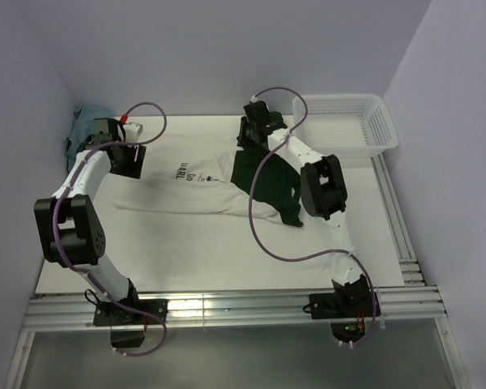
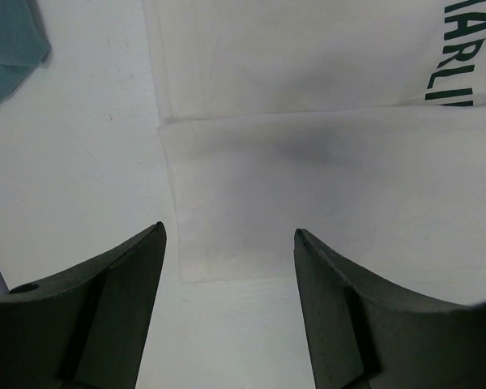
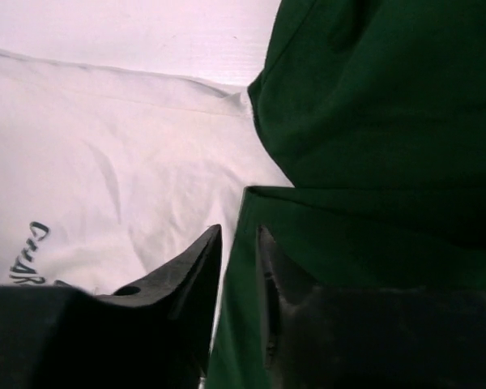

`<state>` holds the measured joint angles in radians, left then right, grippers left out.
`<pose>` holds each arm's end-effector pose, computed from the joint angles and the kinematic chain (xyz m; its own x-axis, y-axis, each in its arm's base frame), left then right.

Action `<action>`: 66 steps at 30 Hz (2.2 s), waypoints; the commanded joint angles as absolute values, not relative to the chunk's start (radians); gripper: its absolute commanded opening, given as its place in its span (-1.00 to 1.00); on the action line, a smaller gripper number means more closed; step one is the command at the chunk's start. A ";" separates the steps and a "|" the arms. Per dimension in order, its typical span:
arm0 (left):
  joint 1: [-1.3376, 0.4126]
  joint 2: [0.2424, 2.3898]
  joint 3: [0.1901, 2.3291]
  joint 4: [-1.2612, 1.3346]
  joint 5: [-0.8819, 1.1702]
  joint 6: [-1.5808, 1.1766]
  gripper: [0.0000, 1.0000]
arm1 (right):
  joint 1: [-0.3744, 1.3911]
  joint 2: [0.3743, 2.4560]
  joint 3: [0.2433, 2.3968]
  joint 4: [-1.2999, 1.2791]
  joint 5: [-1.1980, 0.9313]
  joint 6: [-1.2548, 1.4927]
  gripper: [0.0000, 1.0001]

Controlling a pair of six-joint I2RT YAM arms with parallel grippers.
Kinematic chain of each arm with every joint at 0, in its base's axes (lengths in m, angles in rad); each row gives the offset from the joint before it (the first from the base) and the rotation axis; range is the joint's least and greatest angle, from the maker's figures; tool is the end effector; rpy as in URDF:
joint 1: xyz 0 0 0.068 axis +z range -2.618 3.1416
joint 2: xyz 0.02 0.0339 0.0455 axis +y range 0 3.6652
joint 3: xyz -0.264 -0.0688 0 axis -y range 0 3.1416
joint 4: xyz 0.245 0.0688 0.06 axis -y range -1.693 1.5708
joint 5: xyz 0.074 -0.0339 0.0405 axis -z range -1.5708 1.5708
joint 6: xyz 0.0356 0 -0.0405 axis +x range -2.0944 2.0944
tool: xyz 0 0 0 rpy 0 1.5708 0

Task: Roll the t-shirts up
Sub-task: Fold the tshirt

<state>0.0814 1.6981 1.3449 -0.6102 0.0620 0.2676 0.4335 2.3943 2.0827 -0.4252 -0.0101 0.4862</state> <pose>0.3656 0.0276 0.2570 -0.8014 0.1994 -0.5639 0.1721 0.9798 0.1018 0.4957 0.2298 0.2013 -0.7385 0.1730 -0.6516 -0.0924 0.9314 0.3521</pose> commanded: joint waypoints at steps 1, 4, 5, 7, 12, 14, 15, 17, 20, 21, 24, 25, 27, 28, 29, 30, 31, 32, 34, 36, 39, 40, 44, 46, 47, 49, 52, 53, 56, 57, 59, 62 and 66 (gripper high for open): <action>0.074 1.678 1.342 -0.600 0.055 0.278 0.42 | 0.439 2.370 2.105 -0.414 0.024 0.456 -0.26; 0.075 1.666 1.328 -0.591 0.064 0.278 0.51 | 0.439 2.306 2.057 -0.382 0.082 0.442 0.06; 0.077 1.663 1.330 -0.595 0.067 0.276 0.53 | 0.434 2.289 2.054 -0.387 0.092 0.440 0.15; 0.077 1.649 1.333 -0.604 0.071 0.278 0.57 | 0.430 2.228 2.045 -0.402 0.126 0.445 0.20; 0.115 1.623 1.321 -0.675 0.064 0.307 0.60 | 0.408 2.011 1.808 -0.431 0.181 0.531 0.22; 0.173 1.620 1.306 -0.704 0.107 0.322 0.59 | 0.403 1.861 1.671 -0.391 0.198 0.583 0.22; 0.195 1.615 1.296 -0.724 0.123 0.340 0.59 | 0.403 1.759 1.531 -0.374 0.199 0.600 0.22; 0.245 1.608 1.258 -0.739 0.141 0.359 0.59 | 0.400 1.653 1.380 -0.315 0.189 0.665 0.22; 0.276 1.609 1.213 -0.747 0.169 0.373 0.59 | 0.393 1.458 1.084 -0.186 0.125 0.747 0.21; 0.281 1.629 1.210 -0.746 0.170 0.364 0.59 | 0.393 1.386 0.966 -0.158 0.109 0.764 0.20; 0.317 1.680 1.236 -0.765 0.268 0.332 0.58 | 0.400 1.265 0.770 -0.081 0.084 0.825 0.18; 0.342 1.693 1.261 -0.782 0.293 0.322 0.59 | 0.405 1.238 0.734 -0.066 0.087 0.847 0.18; 0.363 1.739 1.282 -0.798 0.348 0.302 0.59 | 0.408 1.163 0.640 -0.058 0.100 0.865 0.18; 0.379 1.756 1.301 -0.802 0.379 0.293 0.59 | 0.408 1.142 0.612 -0.055 0.101 0.876 0.18; 0.385 1.788 1.307 -0.807 0.390 0.285 0.59 | 0.410 1.122 0.567 -0.058 0.106 0.882 0.19; 0.391 1.802 1.313 -0.804 0.400 0.269 0.59 | 0.408 1.089 0.546 -0.061 0.115 0.888 0.20; 0.403 1.816 1.324 -0.802 0.422 0.261 0.59 | 0.410 1.075 0.526 -0.061 0.118 0.900 0.22; 0.410 1.845 1.328 -0.799 0.431 0.252 0.59 | 0.408 1.068 0.506 -0.057 0.118 0.911 0.22; 0.423 1.868 1.344 -0.799 0.457 0.226 0.59 | 0.407 1.051 0.463 -0.043 0.104 0.933 0.23; 0.428 1.899 1.351 -0.807 0.489 0.210 0.57 | 0.405 1.051 0.430 -0.017 0.103 0.949 0.24; 0.430 1.917 1.355 -0.792 0.489 0.184 0.54 | 0.405 1.071 0.403 -0.003 0.092 0.976 0.25; 0.430 1.921 1.353 -0.779 0.486 0.178 0.53 | 0.405 1.078 0.399 0.027 0.089 0.986 0.25; 0.431 1.930 1.342 -0.746 0.471 0.153 0.39 | 0.406 1.107 0.377 0.070 0.060 1.011 0.26; 0.433 1.936 1.342 -0.733 0.471 0.144 0.28 | 0.405 1.115 0.376 0.078 0.057 1.020 0.27; 0.431 1.936 1.341 -0.729 0.468 0.141 0.13 | 0.406 1.118 0.373 0.084 0.055 1.022 0.27; 0.431 1.937 1.342 -0.724 0.465 0.135 0.02 | 0.405 1.118 0.368 0.083 0.055 1.032 0.29; 0.433 1.933 1.339 -0.716 0.453 0.135 -0.26 | 0.405 1.108 0.357 0.083 0.052 1.049 0.34; 0.433 1.927 1.339 -0.712 0.449 0.137 -0.40 | 0.406 1.103 0.351 0.086 0.049 1.052 0.35; 0.431 1.914 1.341 -0.712 0.449 0.143 -0.64 | 0.408 1.112 0.345 0.097 0.032 1.060 0.39; 0.433 1.911 1.341 -0.710 0.449 0.144 -0.72 | 0.410 1.115 0.345 0.097 0.029 1.066 0.40; 0.431 1.901 1.341 -0.710 0.446 0.153 -0.86 | 0.414 1.121 0.345 0.094 0.023 1.077 0.40; 0.433 1.896 1.345 -0.712 0.442 0.163 -0.99 | 0.426 1.111 0.353 0.054 0.049 1.095 0.43; 0.433 1.882 1.342 -0.710 0.437 0.178 -0.99 | 0.456 1.063 0.348 -0.018 0.083 1.132 0.43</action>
<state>0.4286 1.9377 1.3182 -0.7261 0.4427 0.1463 0.4358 1.1076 0.3504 0.0311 0.0406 1.0901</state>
